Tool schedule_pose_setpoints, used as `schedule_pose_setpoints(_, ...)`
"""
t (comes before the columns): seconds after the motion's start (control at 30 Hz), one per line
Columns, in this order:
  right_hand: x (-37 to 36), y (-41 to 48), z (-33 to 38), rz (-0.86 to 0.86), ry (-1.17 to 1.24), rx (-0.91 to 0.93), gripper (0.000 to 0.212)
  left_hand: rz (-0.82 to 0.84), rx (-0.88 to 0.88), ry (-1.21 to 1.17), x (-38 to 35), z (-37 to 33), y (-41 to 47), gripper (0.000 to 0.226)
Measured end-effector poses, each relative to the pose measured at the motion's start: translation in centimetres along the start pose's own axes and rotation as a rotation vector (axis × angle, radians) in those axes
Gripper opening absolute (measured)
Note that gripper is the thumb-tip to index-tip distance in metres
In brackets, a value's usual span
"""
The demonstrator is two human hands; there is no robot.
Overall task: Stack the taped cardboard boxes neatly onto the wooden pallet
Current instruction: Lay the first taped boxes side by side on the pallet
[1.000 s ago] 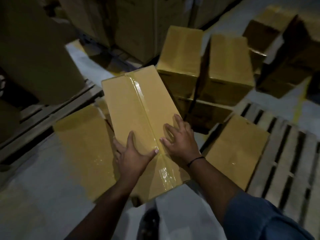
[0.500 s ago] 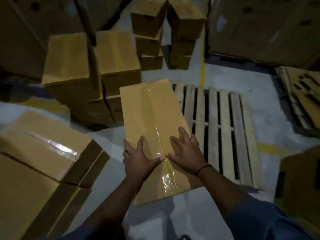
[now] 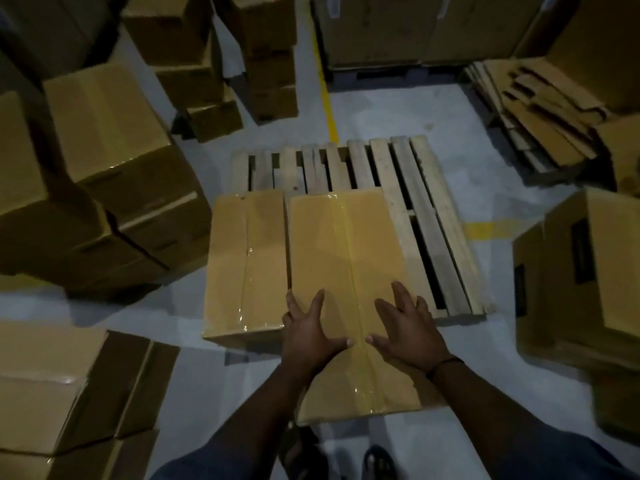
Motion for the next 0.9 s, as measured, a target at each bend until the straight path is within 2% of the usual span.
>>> schedule_pose_setpoints(0.13, -2.3, 3.1, 0.0, -0.006, 0.030, -0.044, 0.084, 0.047, -0.040, 0.030, -1.4, 1.7, 4.3, 0.121)
schedule_pose_setpoints(0.43, -7.1, 12.1, -0.7, -0.039, 0.047, -0.058, 0.087, -0.006, -0.085, 0.069, -4.0, 5.0, 13.5, 0.121)
schedule_pose_setpoints(0.73, -11.1, 21.0, -2.3, -0.093, 0.008, 0.029, 0.083, -0.062, -0.015, 0.026, -8.9, 7.3, 21.1, 0.123)
schedule_pose_setpoints(0.9, -13.5, 24.7, -2.9, -0.111, 0.018, 0.072, 0.075, -0.059, 0.044, -0.002, -10.9, 8.8, 24.4, 0.132)
Point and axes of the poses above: each hand's wrist, its own y-axis towards the middle knuckle, its own x-axis out of the back of the hand, z = x × y, the point moved 5 cm from there along y, towards the middle knuckle, and after that the axes turned 8 degrees about -z, right-handed, at the moved point
